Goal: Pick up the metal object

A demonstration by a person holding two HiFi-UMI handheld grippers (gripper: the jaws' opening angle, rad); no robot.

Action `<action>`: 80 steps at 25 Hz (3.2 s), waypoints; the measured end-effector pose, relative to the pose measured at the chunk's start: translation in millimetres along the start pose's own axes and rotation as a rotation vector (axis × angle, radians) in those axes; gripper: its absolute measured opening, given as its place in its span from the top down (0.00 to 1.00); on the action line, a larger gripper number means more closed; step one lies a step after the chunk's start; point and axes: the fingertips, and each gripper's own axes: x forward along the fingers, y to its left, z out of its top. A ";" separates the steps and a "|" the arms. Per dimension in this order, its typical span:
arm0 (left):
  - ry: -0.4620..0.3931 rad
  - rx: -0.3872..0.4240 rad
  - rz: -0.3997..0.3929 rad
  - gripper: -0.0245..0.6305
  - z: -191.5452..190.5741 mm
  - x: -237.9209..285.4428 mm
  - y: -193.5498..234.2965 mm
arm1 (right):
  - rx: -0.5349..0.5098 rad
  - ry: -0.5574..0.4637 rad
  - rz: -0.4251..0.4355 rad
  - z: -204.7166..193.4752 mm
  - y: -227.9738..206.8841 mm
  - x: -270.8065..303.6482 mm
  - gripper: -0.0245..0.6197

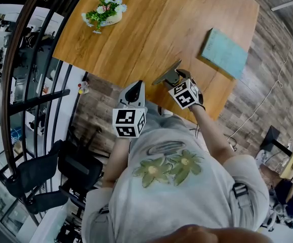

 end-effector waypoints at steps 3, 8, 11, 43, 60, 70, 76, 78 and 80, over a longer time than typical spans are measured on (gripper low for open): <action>0.005 -0.001 -0.005 0.94 -1.6 1.8 -0.4 | 0.000 0.014 -0.006 -3.0 -1.3 4.0 0.53; 0.015 -0.007 -0.009 0.94 -6.7 1.8 0.2 | 0.001 0.037 -0.006 -9.8 -1.7 11.5 0.53; 0.021 -0.010 -0.008 0.94 -8.4 1.6 1.4 | -0.001 0.047 -0.008 -12.4 -2.9 15.3 0.53; 0.027 -0.005 -0.029 0.94 -14.3 -1.3 -1.4 | 0.008 0.037 -0.049 -12.5 -14.6 6.4 0.51; -0.016 0.000 -0.022 0.94 -2.2 -7.6 -5.7 | 0.012 -0.031 -0.034 6.1 -14.4 -18.5 0.51; -0.016 -0.002 -0.015 0.94 -1.9 -15.9 -9.3 | 0.009 -0.086 -0.014 22.3 -10.0 -36.7 0.51; -0.024 -0.003 -0.017 0.94 0.7 -15.6 -11.5 | -0.015 -0.117 -0.016 30.3 -11.2 -45.9 0.51; -0.025 -0.001 -0.018 0.94 2.0 -14.3 -11.6 | -0.012 -0.118 -0.011 33.3 -11.1 -49.1 0.51; -0.027 -0.001 -0.020 0.94 3.1 -13.1 -12.1 | -0.008 -0.116 -0.009 37.0 -10.7 -54.5 0.51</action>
